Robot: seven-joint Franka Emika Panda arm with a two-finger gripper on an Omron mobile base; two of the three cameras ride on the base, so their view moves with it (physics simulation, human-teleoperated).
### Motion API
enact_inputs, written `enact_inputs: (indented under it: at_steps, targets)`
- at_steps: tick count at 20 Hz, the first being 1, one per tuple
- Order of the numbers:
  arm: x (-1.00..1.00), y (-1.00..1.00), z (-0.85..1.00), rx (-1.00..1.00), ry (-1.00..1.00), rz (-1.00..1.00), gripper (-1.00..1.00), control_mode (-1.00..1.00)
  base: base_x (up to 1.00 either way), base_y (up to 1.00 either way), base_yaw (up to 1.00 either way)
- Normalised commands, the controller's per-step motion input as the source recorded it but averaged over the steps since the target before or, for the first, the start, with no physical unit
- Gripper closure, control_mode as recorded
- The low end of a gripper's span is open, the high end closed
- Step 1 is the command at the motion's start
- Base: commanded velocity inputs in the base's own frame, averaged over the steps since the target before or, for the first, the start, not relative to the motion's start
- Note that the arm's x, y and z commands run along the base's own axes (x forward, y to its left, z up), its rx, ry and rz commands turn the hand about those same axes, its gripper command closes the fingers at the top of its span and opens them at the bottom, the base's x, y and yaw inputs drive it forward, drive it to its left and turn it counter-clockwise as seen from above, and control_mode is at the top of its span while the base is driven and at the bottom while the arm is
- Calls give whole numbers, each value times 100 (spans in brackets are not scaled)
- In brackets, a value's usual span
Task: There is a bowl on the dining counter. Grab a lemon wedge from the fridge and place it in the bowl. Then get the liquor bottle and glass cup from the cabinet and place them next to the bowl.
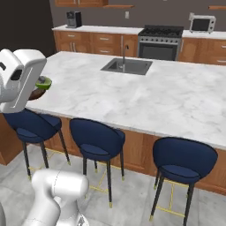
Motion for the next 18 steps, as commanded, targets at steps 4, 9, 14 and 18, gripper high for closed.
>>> enact_inputs:
  at_steps: [4,9,14,18]
  targets:
    - [0,0,0,0,0,0,100,100,0,100,-34]
    - [0,0,0,0,0,0,100,100,0,100,-31]
    - [0,0,0,0,0,0,100,100,0,100,-27]
    - [0,0,0,0,0,0,100,100,0,100,-22]
